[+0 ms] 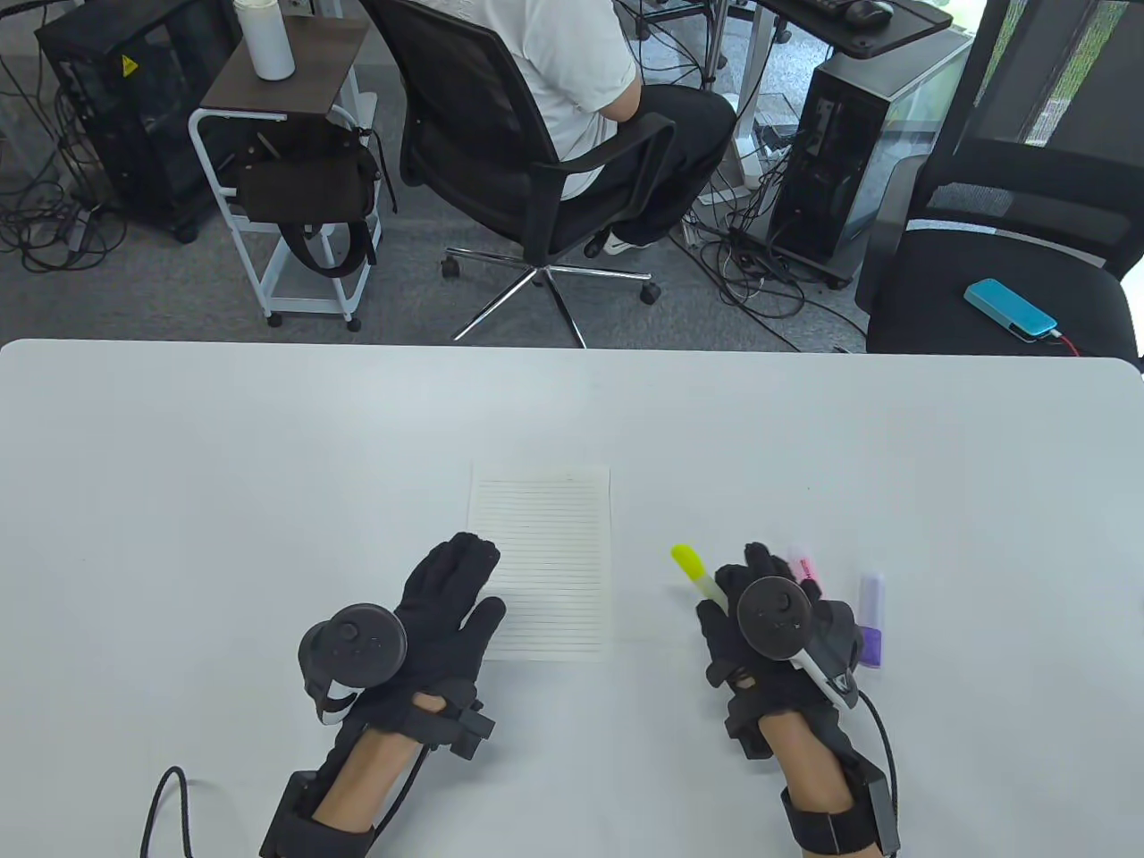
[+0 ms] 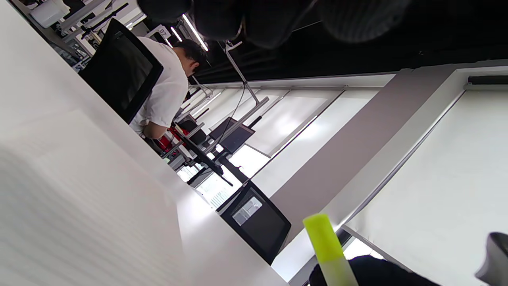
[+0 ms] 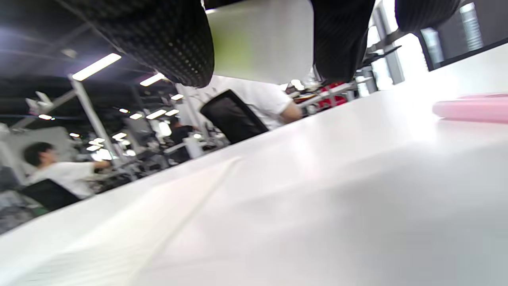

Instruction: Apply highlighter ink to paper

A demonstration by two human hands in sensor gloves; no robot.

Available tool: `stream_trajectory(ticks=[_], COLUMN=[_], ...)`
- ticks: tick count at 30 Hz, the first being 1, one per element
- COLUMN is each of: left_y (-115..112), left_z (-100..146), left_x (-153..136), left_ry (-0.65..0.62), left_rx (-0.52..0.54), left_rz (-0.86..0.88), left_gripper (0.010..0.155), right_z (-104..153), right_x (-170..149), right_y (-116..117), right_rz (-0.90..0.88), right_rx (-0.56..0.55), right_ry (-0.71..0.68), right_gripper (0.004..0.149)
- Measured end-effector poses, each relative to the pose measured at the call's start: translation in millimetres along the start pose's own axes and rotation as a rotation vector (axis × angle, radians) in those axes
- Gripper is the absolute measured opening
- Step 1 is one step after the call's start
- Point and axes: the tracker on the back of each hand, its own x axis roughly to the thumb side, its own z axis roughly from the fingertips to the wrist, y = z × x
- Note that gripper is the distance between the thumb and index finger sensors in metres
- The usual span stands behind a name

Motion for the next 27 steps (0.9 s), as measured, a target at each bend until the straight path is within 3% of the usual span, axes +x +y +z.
stream_trajectory(ticks=[7, 11, 13, 17, 22, 27], left_y=[-21, -37, -42, -46, -44, -40], left_z=[1, 2, 3, 4, 1, -3], left_x=[15, 26, 32, 36, 31, 29], left_ry=[-0.103, -0.191, -0.215, -0.221, -0.205, -0.214], left_rx=[-0.132, -0.271, -0.291, -0.320, -0.353, -0.319], left_rz=[-0.156, -0.218, -0.255, -0.282, -0.254, -0.173], left_gripper=[0.078, 0.077, 0.071, 0.063, 0.059, 0.056], right_z=[7, 14, 18, 21, 18, 14], right_x=[42, 61, 71, 72, 65, 60], right_y=[21, 30, 33, 36, 39, 36], right_rz=[-0.226, -0.276, -0.307, -0.274, -0.430, -0.636], right_rx=[0.176, 0.196, 0.185, 0.151, 0.101, 0.076], right_ry=[-0.310, -0.434, -0.480, -0.502, -0.450, -0.373], right_gripper=[0.049, 0.047, 0.048, 0.048, 0.054, 0.059])
